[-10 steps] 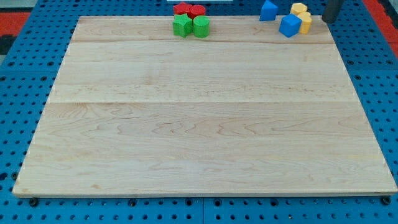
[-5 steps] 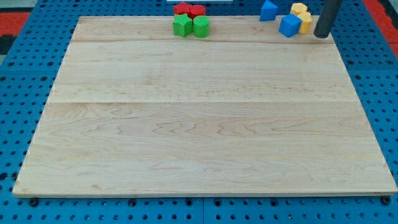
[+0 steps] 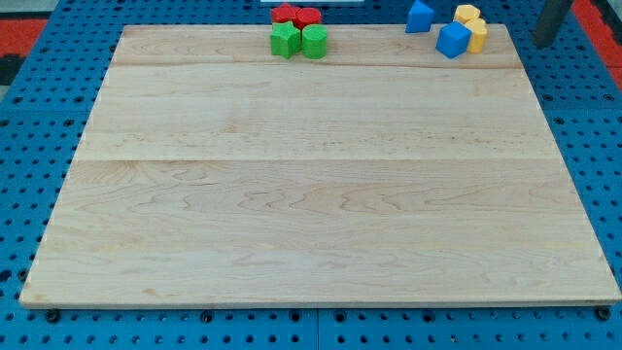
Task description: Push group of blocks left a bit
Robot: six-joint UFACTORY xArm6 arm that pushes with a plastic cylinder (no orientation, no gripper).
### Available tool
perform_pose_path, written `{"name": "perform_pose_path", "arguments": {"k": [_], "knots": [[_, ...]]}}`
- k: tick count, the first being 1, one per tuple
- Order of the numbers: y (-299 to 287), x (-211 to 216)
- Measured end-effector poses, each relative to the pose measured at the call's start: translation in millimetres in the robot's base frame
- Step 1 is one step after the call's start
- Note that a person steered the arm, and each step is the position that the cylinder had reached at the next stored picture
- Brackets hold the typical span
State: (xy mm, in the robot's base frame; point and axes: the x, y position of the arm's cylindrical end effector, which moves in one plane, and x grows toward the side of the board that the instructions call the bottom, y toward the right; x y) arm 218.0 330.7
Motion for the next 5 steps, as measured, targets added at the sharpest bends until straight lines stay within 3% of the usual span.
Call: {"name": "perform_pose_path", "arguments": {"k": [1,3,5], "knots": [[0,-25],[-19,-26],[-74,-26]]}}
